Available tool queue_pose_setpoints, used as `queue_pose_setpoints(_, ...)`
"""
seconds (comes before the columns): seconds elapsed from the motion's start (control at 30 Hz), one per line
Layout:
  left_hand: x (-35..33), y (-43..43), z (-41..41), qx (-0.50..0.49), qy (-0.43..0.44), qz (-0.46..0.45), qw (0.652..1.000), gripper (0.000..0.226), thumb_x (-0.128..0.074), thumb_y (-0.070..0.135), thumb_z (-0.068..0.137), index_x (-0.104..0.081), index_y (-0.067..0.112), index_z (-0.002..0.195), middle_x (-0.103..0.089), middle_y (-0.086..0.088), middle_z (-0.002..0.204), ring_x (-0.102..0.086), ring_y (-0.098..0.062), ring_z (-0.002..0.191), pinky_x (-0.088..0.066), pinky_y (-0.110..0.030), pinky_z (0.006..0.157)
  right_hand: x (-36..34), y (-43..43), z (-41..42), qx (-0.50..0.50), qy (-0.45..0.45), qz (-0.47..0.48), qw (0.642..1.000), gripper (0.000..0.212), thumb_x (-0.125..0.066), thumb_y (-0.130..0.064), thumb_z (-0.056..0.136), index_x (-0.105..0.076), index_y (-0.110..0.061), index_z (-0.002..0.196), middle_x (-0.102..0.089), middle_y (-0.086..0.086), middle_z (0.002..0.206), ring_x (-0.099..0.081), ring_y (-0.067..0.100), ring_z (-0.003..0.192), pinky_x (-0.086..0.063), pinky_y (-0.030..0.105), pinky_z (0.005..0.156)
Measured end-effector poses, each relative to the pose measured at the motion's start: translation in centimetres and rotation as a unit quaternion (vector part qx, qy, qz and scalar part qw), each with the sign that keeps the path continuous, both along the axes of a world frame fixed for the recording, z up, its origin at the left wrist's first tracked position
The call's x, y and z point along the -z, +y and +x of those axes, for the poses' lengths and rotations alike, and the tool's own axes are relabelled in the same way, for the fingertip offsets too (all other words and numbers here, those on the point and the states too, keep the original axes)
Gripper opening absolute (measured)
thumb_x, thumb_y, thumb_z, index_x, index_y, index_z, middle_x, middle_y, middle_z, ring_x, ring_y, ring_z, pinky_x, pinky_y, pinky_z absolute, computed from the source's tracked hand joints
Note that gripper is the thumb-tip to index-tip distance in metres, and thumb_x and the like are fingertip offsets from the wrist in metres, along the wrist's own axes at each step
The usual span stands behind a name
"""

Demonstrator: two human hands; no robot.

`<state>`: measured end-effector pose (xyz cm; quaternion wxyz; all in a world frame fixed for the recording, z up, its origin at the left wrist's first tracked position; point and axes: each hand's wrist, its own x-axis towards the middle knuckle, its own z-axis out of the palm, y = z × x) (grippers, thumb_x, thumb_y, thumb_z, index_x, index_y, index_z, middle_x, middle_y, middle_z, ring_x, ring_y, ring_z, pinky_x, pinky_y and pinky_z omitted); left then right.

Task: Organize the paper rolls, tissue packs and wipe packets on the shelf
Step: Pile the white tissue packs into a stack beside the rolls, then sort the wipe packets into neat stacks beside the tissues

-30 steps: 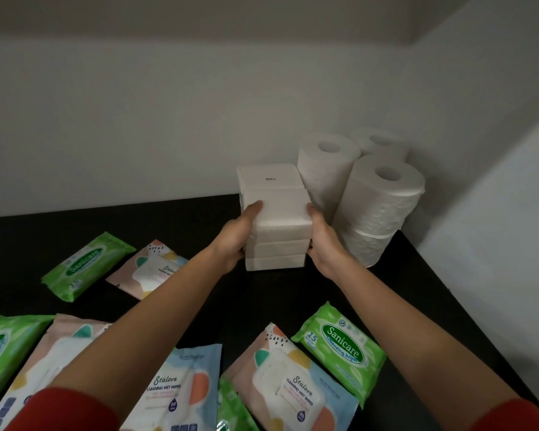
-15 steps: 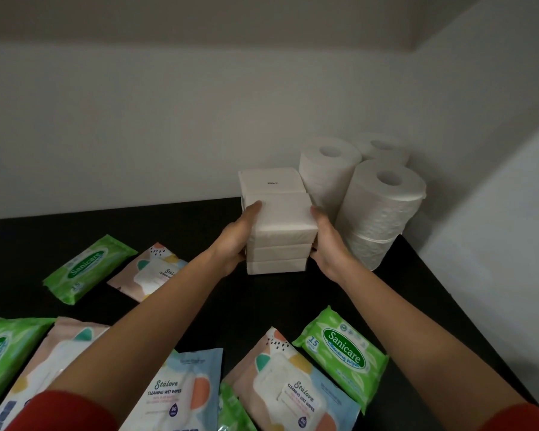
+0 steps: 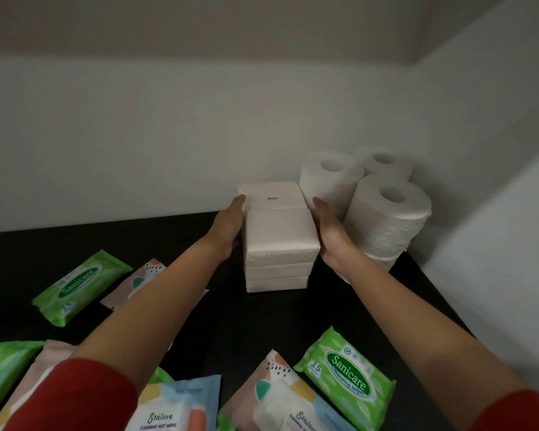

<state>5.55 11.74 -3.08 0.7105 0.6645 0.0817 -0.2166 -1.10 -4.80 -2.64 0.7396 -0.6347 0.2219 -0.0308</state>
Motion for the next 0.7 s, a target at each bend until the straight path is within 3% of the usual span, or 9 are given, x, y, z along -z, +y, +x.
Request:
queue_pose_setpoints(0.1,-0.3,0.4,-0.1,-0.008,-0.010,0.032,0.999,0.060,-0.043,0.050,0.095,-0.037,0.014,0.141,-0.046,-0.008,0.139,-0.044,-0.029,0.127,-0.032,-0.047,0.110,-0.1,0.0,-0.5,0.006,0.002,-0.036,0.999,0.042,-0.037,-0.049,0.096,-0.066,-0.020,0.106,-0.069,0.006,0.109,-0.063,0.023,0.103,-0.047,0.038,0.098)
queue_pose_setpoints(0.2,0.4,2.1,-0.4,-0.016,-0.037,0.109,0.993,0.054,-0.045,0.041,0.097,-0.037,0.012,0.141,-0.044,-0.008,0.140,-0.044,-0.026,0.125,-0.036,-0.040,0.106,-0.6,0.5,-1.2,0.039,-0.032,-0.154,0.987,0.035,-0.044,-0.047,0.092,-0.062,-0.018,0.101,-0.062,0.012,0.110,-0.057,0.028,0.109,-0.042,0.043,0.102)
queue_pose_setpoints(0.27,0.7,4.2,-0.6,-0.033,-0.065,0.161,0.984,0.050,-0.050,0.039,0.095,-0.044,0.013,0.137,-0.047,-0.006,0.138,-0.047,-0.023,0.120,-0.038,-0.040,0.106,-1.6,1.3,-1.7,0.067,-0.091,-0.223,0.968,0.037,-0.050,-0.042,0.092,-0.057,-0.013,0.114,-0.058,0.011,0.117,-0.052,0.025,0.115,-0.041,0.036,0.098)
queue_pose_setpoints(0.37,1.4,7.6,-0.7,-0.055,-0.089,0.230,0.968,0.057,-0.059,0.037,0.090,-0.042,0.017,0.140,-0.045,-0.007,0.141,-0.046,-0.024,0.125,-0.038,-0.038,0.106,-3.5,3.7,-2.1,0.054,-0.183,-0.334,0.923,0.037,-0.056,-0.042,0.087,-0.055,-0.020,0.117,-0.052,-0.004,0.119,-0.045,0.014,0.119,-0.035,0.021,0.093)
queue_pose_setpoints(0.47,2.0,10.6,-1.4,-0.051,-0.112,0.289,0.949,0.059,-0.066,0.030,0.086,-0.042,0.016,0.138,-0.050,-0.008,0.136,-0.050,-0.024,0.121,-0.040,-0.032,0.093,-4.5,7.2,-2.1,0.006,-0.222,-0.417,0.881,0.036,-0.061,-0.032,0.089,-0.054,-0.019,0.122,-0.046,-0.008,0.119,-0.037,0.006,0.115,-0.026,0.003,0.083)
queue_pose_setpoints(0.53,2.6,12.3,-2.0,-0.028,-0.099,0.316,0.943,0.060,-0.069,0.026,0.084,-0.043,0.016,0.137,-0.051,-0.009,0.134,-0.053,-0.024,0.117,-0.043,-0.032,0.090,-4.5,9.6,-2.2,-0.020,-0.242,-0.439,0.865,0.039,-0.063,-0.030,0.088,-0.053,-0.017,0.123,-0.048,-0.004,0.121,-0.037,0.007,0.115,-0.026,0.002,0.083)
queue_pose_setpoints(0.7,3.9,15.6,-3.1,0.016,-0.086,0.379,0.921,0.061,-0.072,0.026,0.081,-0.043,0.017,0.135,-0.052,-0.009,0.130,-0.058,-0.022,0.108,-0.048,-0.030,0.079,-3.0,14.6,-1.8,-0.092,-0.223,-0.442,0.864,0.041,-0.065,-0.028,0.086,-0.051,-0.018,0.124,-0.048,0.001,0.125,-0.037,0.007,0.117,-0.028,0.005,0.082)
